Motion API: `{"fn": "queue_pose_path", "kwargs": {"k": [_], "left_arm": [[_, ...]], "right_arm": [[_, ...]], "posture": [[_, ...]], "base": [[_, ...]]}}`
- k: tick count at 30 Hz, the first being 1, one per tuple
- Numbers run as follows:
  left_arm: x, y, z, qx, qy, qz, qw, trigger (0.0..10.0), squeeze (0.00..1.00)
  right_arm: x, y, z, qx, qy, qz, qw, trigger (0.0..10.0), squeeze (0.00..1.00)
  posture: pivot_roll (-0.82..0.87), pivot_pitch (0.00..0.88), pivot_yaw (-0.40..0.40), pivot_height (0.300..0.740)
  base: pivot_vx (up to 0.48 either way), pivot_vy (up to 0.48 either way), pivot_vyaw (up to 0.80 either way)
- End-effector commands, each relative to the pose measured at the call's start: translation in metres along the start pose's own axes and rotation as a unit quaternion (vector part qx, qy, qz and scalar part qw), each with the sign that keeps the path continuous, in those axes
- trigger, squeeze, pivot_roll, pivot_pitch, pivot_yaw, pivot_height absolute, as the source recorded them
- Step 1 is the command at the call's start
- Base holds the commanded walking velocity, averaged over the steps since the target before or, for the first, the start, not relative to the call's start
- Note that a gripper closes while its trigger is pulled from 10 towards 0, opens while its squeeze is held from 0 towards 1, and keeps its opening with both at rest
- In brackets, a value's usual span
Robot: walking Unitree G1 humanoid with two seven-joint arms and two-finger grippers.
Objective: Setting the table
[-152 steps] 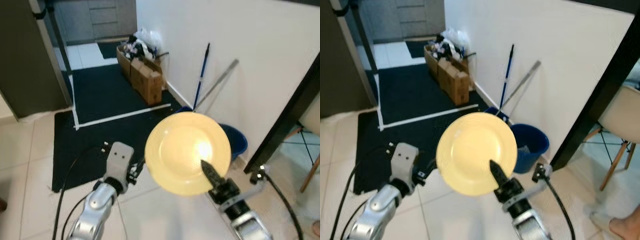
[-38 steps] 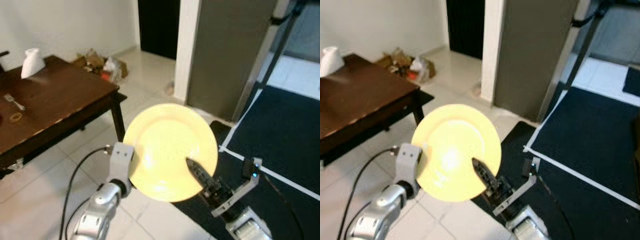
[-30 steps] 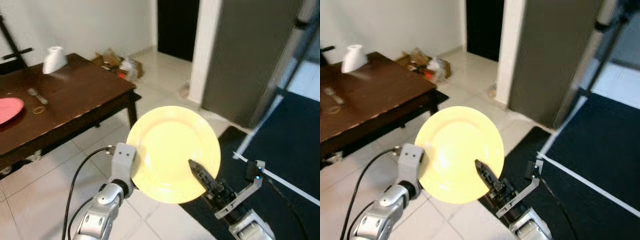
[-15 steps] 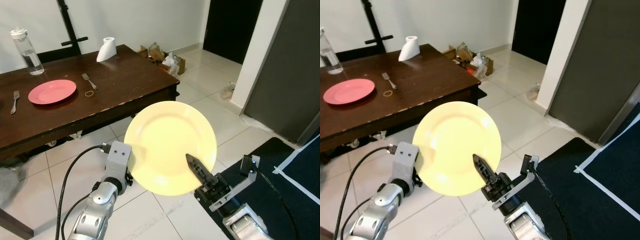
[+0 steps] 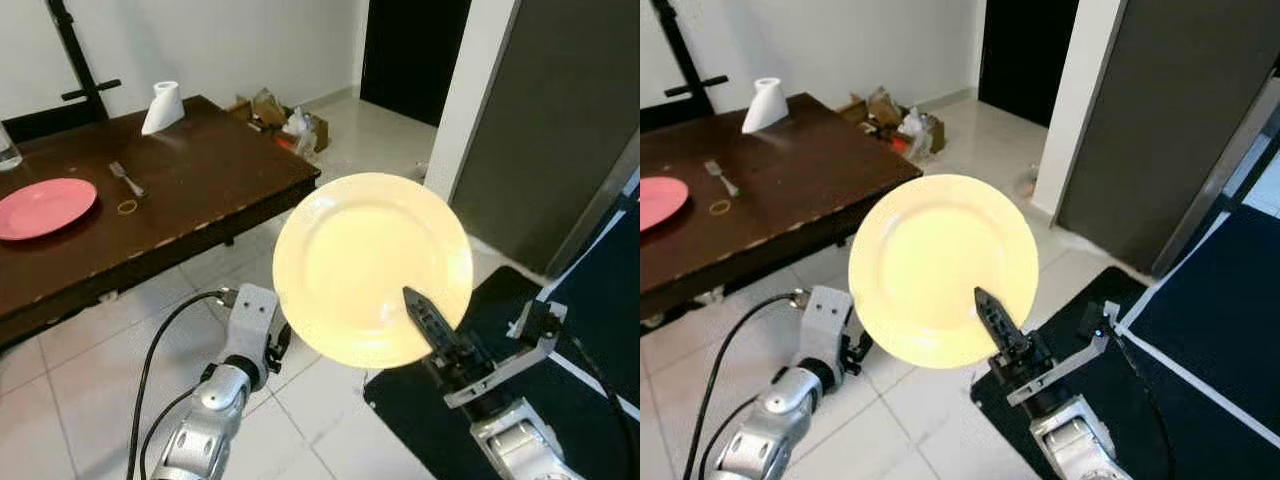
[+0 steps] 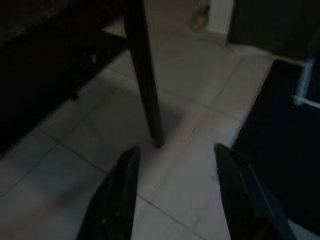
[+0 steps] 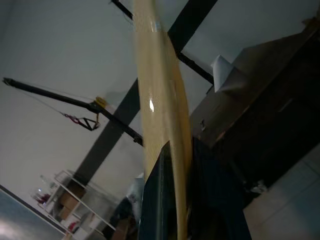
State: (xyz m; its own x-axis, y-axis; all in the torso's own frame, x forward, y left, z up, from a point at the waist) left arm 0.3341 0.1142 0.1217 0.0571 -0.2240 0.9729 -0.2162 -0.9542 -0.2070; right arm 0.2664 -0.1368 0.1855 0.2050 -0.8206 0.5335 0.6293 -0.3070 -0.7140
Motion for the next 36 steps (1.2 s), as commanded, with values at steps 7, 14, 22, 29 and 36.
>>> {"fn": "queue_pose_path", "kwargs": {"k": [7,14,22,29,36], "left_arm": [[-0.007,0.004,-0.001,-0.002,-0.012,-0.004,1.000,10.0,0.00],[-0.007,0.004,-0.001,-0.002,-0.011,-0.004,1.000,10.0,0.00],[-0.008,0.004,0.000,-0.001,-0.010,-0.004,1.000,10.0,0.00],[-0.007,0.003,0.000,-0.001,-0.008,-0.004,1.000,10.0,0.00],[-0.004,0.004,-0.001,-0.011,0.005,0.004,1.000,10.0,0.00]], "right_arm": [[-0.005,-0.006,-0.004,0.021,-0.020,0.009,1.000,10.0,0.00],[-0.001,-0.003,-0.004,0.012,-0.006,0.010,1.000,10.0,0.00],[0.009,-0.003,-0.003,0.019,0.023,0.031,0.999,10.0,0.00],[0.007,-0.008,-0.001,0.035,0.015,0.037,0.999,10.0,0.00],[0.018,-0.012,0.004,0.043,0.051,0.066,0.996,10.0,0.00]], "posture": [[-0.03,0.083,0.093,0.740],[-0.03,0.084,0.093,0.740],[-0.03,0.084,0.094,0.740],[-0.03,0.082,0.094,0.740],[-0.03,0.079,0.096,0.740]], "base": [[0.468,0.000,0.00],[0.469,0.000,0.64],[0.469,0.000,0.00],[0.469,0.000,0.00],[0.469,0.000,0.00]]}}
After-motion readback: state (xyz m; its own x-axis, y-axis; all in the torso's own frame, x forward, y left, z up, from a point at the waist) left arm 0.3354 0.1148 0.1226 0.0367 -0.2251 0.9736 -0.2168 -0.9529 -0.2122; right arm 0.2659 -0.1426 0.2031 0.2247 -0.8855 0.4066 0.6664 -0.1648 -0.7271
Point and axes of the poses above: a point about 5 cm out from each wrist's last joint towards the gripper, its own z axis pointing out of the wrist towards the gripper, its own x axis along the axis of the wrist's last joint, y = z × x, the point moved 1 cm from there along z, pointing out of the wrist towards the gripper, and after that the axes turned 5 degrees about z, right-handed, at the moved point
